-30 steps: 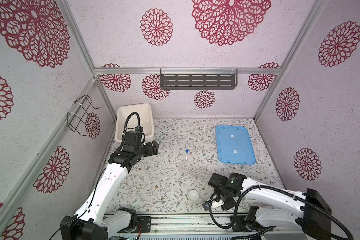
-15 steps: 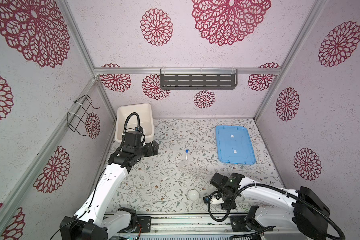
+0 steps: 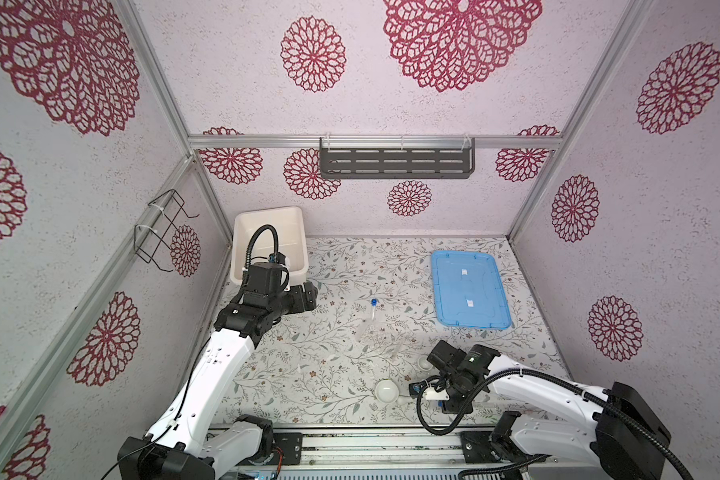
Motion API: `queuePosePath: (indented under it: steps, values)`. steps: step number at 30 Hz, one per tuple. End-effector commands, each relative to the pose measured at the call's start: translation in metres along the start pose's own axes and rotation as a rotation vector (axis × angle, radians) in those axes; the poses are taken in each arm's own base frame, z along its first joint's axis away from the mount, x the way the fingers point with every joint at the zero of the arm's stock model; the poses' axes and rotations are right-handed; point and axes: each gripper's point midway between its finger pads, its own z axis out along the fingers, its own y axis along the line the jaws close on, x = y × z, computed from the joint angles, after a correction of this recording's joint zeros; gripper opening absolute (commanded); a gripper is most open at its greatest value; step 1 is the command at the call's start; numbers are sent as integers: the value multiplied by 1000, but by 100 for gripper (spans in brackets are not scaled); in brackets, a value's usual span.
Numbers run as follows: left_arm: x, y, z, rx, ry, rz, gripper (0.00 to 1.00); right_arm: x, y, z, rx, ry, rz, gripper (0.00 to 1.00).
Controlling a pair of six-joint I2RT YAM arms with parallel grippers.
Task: Organize the chemistry lab equipment
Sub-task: 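Grasp the second blue-capped test tube's cap with the right gripper, then lift the second test tube and carry it toward the clear rack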
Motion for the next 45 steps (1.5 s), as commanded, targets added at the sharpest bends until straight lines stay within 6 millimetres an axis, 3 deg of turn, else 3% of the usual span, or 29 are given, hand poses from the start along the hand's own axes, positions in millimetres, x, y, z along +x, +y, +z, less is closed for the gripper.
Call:
queuePosePath:
  steps: [1, 27, 38, 45]
  values:
    - [-2, -1, -1, 12, -12, -10, 91, -2, 4, 3, -22, -24, 26, 51]
    - [0, 4, -5, -9, -17, 6, 91, 0, 5, 15, -29, -16, 26, 26]
    - [-3, 2, -4, -2, -15, 7, 91, -5, 4, 13, -24, -35, 9, 22]
    - [-5, 2, -7, -6, -23, 10, 92, -22, 11, 0, -49, -91, -24, 22]
